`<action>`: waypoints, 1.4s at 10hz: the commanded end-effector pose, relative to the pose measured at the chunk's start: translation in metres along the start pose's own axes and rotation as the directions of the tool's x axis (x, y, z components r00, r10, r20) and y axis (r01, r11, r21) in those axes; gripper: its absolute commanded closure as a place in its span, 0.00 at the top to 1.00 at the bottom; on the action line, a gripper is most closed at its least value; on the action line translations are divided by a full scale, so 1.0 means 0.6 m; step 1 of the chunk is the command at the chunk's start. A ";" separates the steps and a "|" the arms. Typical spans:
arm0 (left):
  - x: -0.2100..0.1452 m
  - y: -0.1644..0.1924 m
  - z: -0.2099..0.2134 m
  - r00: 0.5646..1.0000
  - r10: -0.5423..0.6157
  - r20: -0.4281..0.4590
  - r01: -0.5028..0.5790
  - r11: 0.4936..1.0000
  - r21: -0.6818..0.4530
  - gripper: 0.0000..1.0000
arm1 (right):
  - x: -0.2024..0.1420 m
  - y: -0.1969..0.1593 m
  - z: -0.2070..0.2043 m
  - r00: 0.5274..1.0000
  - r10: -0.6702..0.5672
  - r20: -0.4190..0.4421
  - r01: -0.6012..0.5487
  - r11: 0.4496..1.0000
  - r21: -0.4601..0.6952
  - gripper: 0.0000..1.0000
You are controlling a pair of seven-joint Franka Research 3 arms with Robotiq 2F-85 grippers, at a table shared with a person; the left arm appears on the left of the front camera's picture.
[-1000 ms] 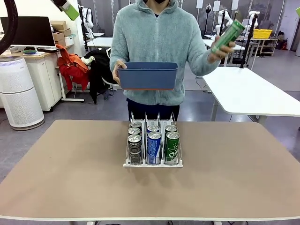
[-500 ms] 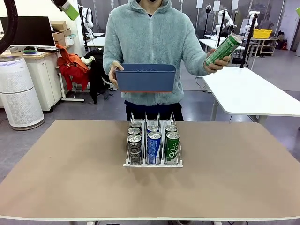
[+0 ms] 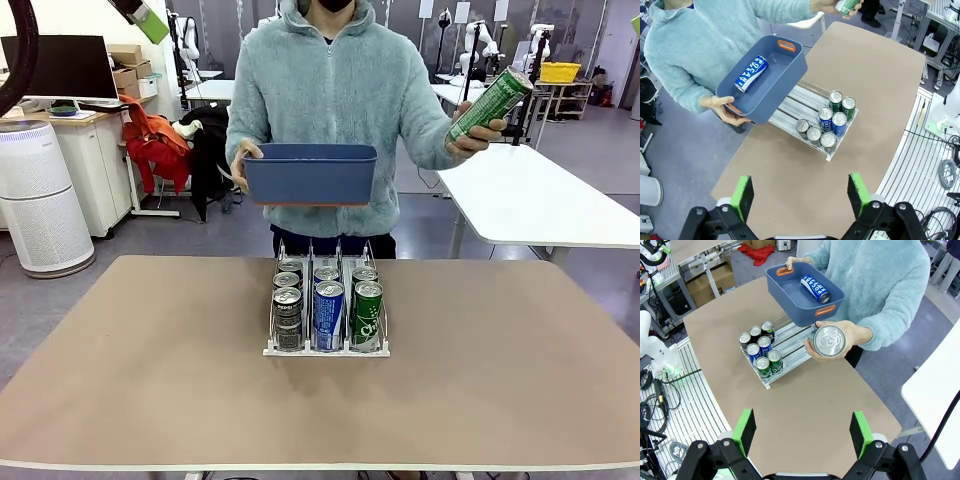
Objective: Fill the beverage cans into the dispenser.
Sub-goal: Pick up the Sprite handed by the human.
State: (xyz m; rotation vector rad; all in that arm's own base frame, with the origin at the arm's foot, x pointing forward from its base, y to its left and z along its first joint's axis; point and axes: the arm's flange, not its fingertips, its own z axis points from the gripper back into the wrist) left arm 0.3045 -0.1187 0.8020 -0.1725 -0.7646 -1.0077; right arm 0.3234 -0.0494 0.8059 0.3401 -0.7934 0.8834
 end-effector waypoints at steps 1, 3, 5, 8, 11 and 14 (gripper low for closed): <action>-0.003 0.000 -0.002 1.000 0.003 -0.002 -0.003 1.000 -0.002 1.00 | -0.002 0.002 -0.002 1.000 0.001 -0.002 -0.001 1.000 0.003 1.00; -0.003 0.000 -0.002 1.000 0.003 -0.002 -0.003 1.000 -0.002 1.00 | -0.002 0.002 -0.002 1.000 0.001 -0.002 -0.001 1.000 0.003 1.00; -0.003 0.000 -0.002 1.000 0.003 -0.002 -0.003 1.000 -0.002 1.00 | -0.002 0.002 -0.002 1.000 0.001 -0.002 -0.001 1.000 0.003 1.00; -0.003 0.000 -0.002 1.000 0.003 -0.002 -0.003 1.000 -0.002 1.00 | -0.002 0.002 -0.002 1.000 0.001 -0.002 -0.001 1.000 0.003 1.00; -0.003 0.000 -0.002 1.000 0.003 -0.002 -0.003 1.000 -0.002 1.00 | -0.002 0.002 -0.002 1.000 0.001 -0.002 -0.001 1.000 0.003 1.00; -0.003 0.000 -0.002 1.000 0.003 -0.002 -0.003 1.000 -0.002 1.00 | -0.002 0.002 -0.002 1.000 0.001 -0.002 -0.001 1.000 0.003 1.00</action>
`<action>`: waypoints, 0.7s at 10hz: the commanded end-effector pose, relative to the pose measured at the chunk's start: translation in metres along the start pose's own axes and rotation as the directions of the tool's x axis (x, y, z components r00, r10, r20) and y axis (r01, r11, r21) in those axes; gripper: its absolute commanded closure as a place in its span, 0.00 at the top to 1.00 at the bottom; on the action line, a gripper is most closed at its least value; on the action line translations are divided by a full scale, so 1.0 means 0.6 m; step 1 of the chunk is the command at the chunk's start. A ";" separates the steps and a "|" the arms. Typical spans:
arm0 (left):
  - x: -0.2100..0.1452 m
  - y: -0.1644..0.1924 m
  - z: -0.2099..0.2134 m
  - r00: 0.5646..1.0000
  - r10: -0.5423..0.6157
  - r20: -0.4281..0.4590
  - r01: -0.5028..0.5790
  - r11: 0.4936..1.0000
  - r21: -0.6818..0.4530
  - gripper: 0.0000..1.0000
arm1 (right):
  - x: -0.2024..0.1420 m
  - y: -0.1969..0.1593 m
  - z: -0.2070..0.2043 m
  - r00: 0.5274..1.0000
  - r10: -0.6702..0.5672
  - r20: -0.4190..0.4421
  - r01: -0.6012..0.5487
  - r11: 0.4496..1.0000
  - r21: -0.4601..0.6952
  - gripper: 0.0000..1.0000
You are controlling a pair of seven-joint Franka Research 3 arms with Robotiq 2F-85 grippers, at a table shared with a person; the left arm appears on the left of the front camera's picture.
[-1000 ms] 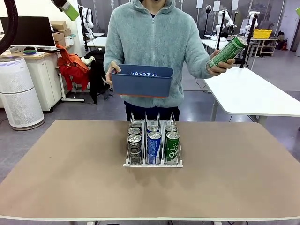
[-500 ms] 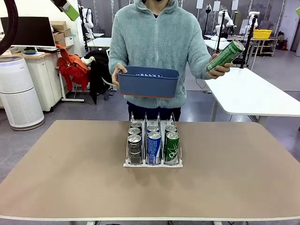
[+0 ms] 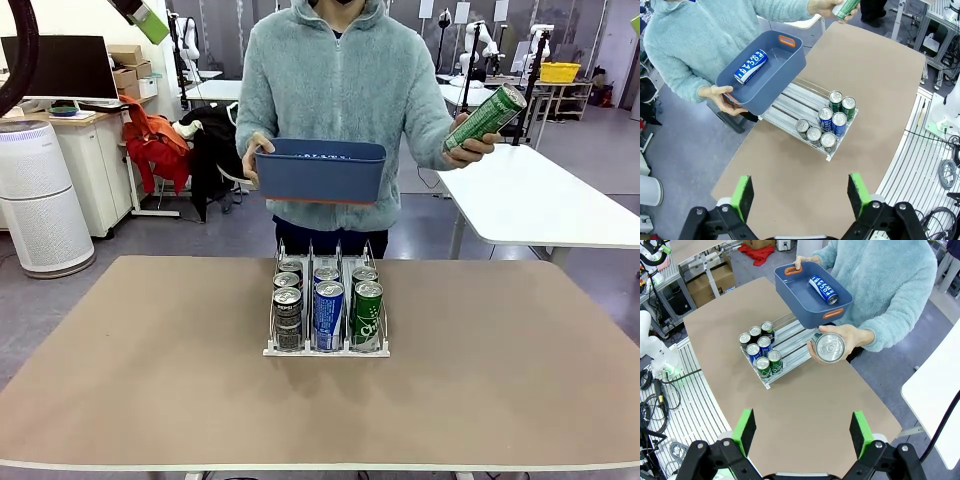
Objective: Fill the beverage cans into the dispenser.
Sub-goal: Pick up the Sprite handed by the human.
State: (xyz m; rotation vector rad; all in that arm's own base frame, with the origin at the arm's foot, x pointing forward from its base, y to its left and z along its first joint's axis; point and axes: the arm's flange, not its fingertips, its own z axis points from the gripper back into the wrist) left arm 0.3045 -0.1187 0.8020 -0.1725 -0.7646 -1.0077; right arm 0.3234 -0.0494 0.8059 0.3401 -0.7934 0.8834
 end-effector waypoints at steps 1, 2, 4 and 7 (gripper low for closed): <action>-0.003 0.000 -0.002 1.000 0.003 -0.002 -0.003 1.000 -0.002 1.00 | -0.002 0.002 -0.002 1.000 0.001 -0.002 -0.001 1.000 0.003 1.00; -0.003 0.000 -0.002 1.000 0.003 -0.002 -0.003 1.000 -0.002 1.00 | -0.002 0.002 -0.002 1.000 0.001 -0.002 -0.001 1.000 0.003 1.00; -0.003 0.000 -0.002 1.000 0.003 -0.002 -0.003 1.000 -0.002 1.00 | 0.006 -0.010 -0.016 1.000 -0.017 -0.008 0.017 1.000 -0.003 1.00; -0.003 0.000 -0.002 1.000 0.003 -0.002 -0.003 1.000 -0.002 1.00 | 0.034 -0.042 -0.074 0.998 -0.010 -0.068 0.013 0.999 0.044 1.00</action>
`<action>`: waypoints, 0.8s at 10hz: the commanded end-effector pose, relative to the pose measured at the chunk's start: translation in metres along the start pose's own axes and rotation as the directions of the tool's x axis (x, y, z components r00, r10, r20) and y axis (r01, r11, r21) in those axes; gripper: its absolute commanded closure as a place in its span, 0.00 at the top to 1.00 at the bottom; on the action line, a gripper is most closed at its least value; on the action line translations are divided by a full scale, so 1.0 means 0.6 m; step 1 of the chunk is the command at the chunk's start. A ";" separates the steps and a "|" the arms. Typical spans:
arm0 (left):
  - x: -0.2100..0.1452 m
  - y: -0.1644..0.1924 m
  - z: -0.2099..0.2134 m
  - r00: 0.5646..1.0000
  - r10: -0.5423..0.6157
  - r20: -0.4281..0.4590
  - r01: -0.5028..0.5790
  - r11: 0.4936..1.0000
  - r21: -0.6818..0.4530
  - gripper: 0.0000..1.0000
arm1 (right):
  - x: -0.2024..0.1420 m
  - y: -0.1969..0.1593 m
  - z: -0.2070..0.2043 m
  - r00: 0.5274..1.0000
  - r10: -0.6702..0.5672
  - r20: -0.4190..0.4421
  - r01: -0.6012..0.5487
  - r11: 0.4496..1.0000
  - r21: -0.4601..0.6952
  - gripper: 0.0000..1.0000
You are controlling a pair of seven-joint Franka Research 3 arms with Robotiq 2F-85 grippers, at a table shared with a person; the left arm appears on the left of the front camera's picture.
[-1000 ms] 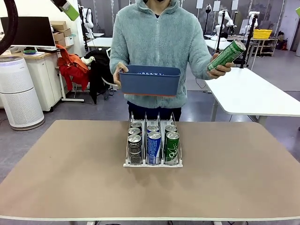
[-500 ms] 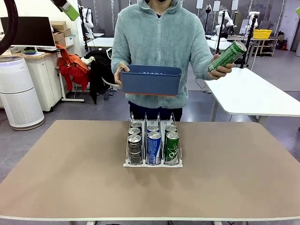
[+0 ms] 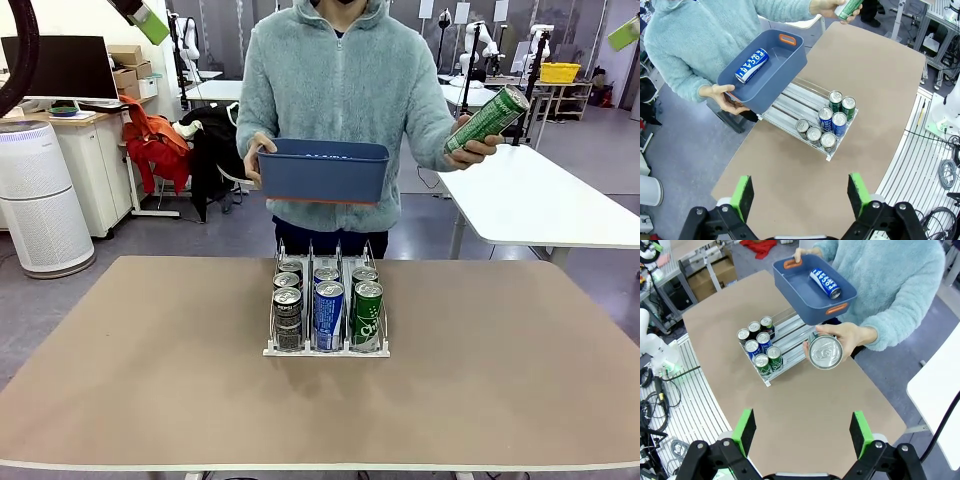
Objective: Fill the beverage cans into the dispenser.
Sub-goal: Pick up the Sprite handed by the human.
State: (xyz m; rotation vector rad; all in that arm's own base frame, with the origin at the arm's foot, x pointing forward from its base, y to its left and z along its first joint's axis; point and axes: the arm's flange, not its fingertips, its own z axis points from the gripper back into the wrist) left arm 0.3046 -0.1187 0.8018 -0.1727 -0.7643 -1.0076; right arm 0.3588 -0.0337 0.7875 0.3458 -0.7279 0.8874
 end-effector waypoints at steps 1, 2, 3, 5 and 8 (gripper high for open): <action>-0.003 0.000 -0.002 1.000 0.003 -0.001 -0.003 1.000 -0.002 1.00 | 0.025 -0.019 -0.036 1.000 0.000 -0.028 0.001 1.000 0.031 1.00; -0.003 0.000 -0.002 1.000 0.003 -0.001 -0.003 1.000 -0.002 1.00 | 0.028 -0.027 -0.065 0.999 -0.013 -0.035 0.014 0.999 0.040 1.00; -0.003 0.000 -0.002 1.000 0.003 -0.001 -0.003 1.000 -0.002 1.00 | 0.030 -0.036 -0.086 0.998 -0.020 -0.057 0.024 0.997 0.071 1.00; -0.003 0.000 -0.002 1.000 0.003 -0.001 -0.003 1.000 -0.002 1.00 | 0.036 -0.047 -0.133 0.998 -0.042 -0.046 0.047 0.992 0.113 1.00; -0.003 0.000 -0.002 1.000 0.003 -0.001 -0.003 1.000 -0.002 1.00 | 0.048 -0.054 -0.182 0.996 -0.039 -0.080 0.049 0.991 0.125 1.00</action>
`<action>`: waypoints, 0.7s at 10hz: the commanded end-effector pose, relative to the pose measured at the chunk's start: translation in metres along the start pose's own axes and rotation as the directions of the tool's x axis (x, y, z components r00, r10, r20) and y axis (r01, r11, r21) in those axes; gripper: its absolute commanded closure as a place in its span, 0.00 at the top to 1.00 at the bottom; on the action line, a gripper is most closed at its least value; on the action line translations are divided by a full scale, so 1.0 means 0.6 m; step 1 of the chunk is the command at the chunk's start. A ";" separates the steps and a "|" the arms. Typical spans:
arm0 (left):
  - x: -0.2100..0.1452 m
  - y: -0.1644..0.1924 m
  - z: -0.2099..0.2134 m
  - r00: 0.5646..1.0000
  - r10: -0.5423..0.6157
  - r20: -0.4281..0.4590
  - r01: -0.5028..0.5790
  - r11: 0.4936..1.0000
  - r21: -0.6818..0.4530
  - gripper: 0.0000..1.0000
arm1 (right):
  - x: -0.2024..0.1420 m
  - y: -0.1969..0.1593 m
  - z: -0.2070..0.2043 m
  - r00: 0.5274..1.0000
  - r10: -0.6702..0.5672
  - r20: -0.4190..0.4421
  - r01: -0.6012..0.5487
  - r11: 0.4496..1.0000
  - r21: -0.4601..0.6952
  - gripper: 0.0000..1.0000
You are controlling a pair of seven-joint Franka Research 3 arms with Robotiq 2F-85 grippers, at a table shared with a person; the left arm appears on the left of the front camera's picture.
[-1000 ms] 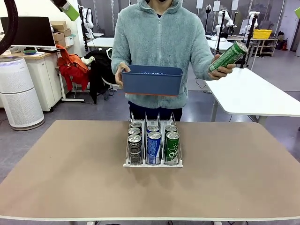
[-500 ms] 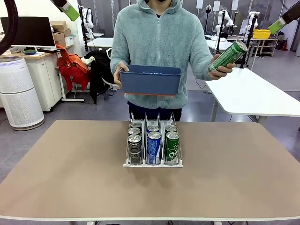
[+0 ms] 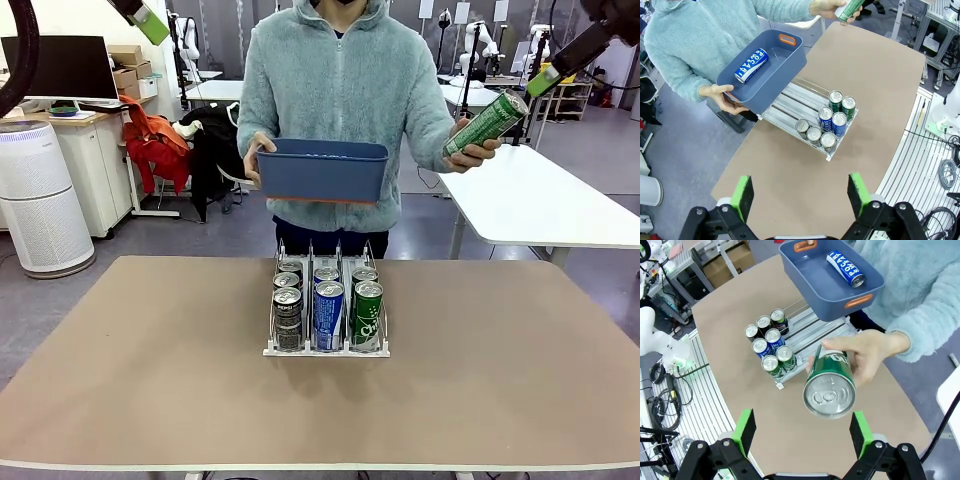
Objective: Fill the beverage cans into the dispenser.
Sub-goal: Pick up the Sprite handed by the human.
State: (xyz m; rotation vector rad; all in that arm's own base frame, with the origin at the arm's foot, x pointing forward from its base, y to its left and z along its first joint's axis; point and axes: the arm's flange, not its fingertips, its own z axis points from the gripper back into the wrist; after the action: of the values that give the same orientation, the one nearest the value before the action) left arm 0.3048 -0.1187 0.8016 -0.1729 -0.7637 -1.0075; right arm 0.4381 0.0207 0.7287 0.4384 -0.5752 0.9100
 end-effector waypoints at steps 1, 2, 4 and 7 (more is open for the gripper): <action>-0.003 0.000 -0.001 1.000 0.003 -0.001 -0.003 1.000 -0.002 1.00 | 0.013 -0.006 -0.017 1.000 -0.001 0.006 0.001 1.000 -0.030 1.00; -0.003 0.000 -0.001 1.000 0.003 -0.001 -0.003 1.000 -0.002 1.00 | 0.016 -0.010 -0.017 1.000 0.008 -0.007 -0.009 0.999 -0.053 1.00; -0.003 0.000 -0.001 1.000 0.003 -0.001 -0.003 1.000 -0.002 1.00 | 0.006 -0.002 -0.013 1.000 0.002 -0.006 -0.002 1.000 -0.001 1.00; -0.003 0.000 -0.001 1.000 0.003 -0.001 -0.003 1.000 -0.002 1.00 | 0.014 -0.015 -0.019 1.000 -0.006 0.013 0.006 1.000 -0.011 1.00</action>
State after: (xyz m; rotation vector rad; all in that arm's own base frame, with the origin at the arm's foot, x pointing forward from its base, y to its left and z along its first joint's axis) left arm 0.3048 -0.1187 0.8016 -0.1729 -0.7637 -1.0076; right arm 0.4472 0.0284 0.7235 0.4235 -0.5743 0.9075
